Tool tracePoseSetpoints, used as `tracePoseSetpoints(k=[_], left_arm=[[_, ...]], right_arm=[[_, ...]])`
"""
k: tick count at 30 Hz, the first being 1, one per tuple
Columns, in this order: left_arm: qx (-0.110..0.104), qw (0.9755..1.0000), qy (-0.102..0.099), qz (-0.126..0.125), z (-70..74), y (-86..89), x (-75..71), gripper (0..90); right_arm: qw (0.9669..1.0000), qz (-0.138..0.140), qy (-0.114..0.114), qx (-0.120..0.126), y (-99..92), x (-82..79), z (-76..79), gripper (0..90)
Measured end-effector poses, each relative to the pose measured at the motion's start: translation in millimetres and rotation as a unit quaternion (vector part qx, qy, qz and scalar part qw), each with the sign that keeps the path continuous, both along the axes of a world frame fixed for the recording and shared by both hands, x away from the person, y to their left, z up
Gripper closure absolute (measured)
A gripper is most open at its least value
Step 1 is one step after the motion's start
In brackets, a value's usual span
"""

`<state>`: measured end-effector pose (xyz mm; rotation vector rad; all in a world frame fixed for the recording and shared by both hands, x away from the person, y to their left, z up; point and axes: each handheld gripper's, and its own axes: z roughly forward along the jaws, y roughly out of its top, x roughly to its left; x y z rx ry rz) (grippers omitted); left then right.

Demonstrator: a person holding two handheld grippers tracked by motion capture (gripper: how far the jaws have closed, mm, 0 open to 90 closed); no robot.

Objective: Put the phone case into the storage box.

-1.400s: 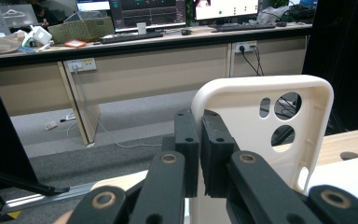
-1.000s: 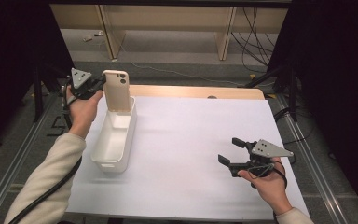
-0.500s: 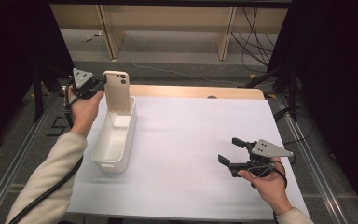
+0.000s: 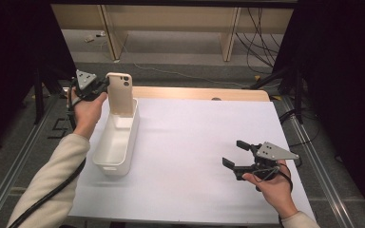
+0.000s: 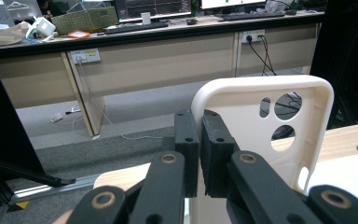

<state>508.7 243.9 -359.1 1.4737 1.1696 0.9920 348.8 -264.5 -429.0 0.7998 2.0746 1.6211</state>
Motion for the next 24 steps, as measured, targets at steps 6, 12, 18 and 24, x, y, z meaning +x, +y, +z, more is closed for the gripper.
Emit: tracePoseSetpoints(k=[6, 12, 18, 24], left_arm=[[0.002, 1.0, 0.003, 0.0, -2.6, -0.6, 1.6, 86.0], [0.001, 1.0, 0.006, 0.001, -4.4, -0.3, 2.8, 86.0], [0.003, 1.0, 0.006, 0.001, -5.4, -1.1, 4.4, 85.9], [0.007, 0.9999, 0.009, -0.001, -7.5, -3.0, 6.8, 86.0]], right_arm=[[0.9999, 0.0, 0.015, 0.0, 0.1, -1.9, 0.7, 15.8], [0.9999, 0.0, 0.013, 0.002, 0.3, -1.4, 0.3, 15.8], [0.9999, 0.0, 0.012, 0.002, 0.4, -1.4, 0.2, 15.8], [0.9999, -0.001, 0.017, 0.002, 0.3, -2.0, 0.5, 15.8]])
